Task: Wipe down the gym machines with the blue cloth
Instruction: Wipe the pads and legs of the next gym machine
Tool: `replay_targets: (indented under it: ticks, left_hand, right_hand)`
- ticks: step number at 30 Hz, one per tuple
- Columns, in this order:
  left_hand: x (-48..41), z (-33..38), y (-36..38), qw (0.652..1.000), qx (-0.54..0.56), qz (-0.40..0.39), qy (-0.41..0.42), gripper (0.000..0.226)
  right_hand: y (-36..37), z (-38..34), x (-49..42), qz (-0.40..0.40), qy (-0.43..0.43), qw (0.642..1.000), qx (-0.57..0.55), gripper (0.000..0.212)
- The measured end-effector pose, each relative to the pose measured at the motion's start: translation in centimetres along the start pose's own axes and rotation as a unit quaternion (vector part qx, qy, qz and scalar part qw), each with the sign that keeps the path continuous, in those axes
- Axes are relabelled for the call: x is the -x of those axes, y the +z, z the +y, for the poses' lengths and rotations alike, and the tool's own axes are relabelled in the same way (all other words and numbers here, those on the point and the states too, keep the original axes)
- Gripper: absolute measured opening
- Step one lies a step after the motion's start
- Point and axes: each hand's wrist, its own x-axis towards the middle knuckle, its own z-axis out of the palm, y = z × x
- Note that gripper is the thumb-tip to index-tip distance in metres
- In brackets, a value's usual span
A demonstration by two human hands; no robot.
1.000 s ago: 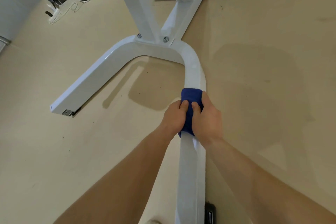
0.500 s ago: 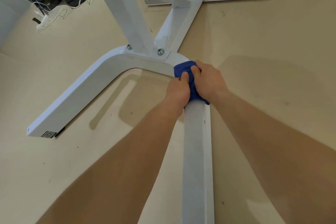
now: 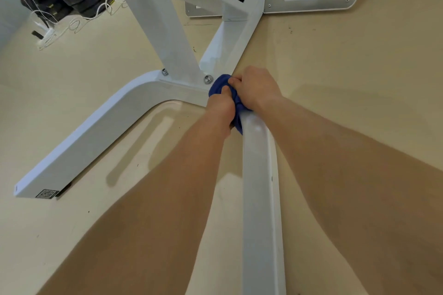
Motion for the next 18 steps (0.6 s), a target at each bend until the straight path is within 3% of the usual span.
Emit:
replay_targets:
  ticks: [5,10,14,18]
  left_hand:
    - [2.6,-1.6,-0.1,0.986,-0.155,-0.027,0.056,0.032]
    - [7.1,-4.2,-1.0,0.953,-0.278,-0.052,0.109,0.039]
    - [11.6,-7.1,-3.0,0.942,-0.292,-0.094,0.138,0.032]
    - [16.5,-11.2,-5.3,0.947,-0.283,-0.076,0.133,0.031]
  right_hand:
    - [-0.7,1.2,4.2,0.019,-0.001,0.999,0.039,0.034]
    - [-0.6,3.3,11.0,0.041,0.028,0.998,-0.041,0.033]
    - [0.4,4.1,16.6,0.053,0.034,0.995,-0.082,0.025]
    - [2.0,4.4,23.6,0.049,0.064,0.987,-0.137,0.022]
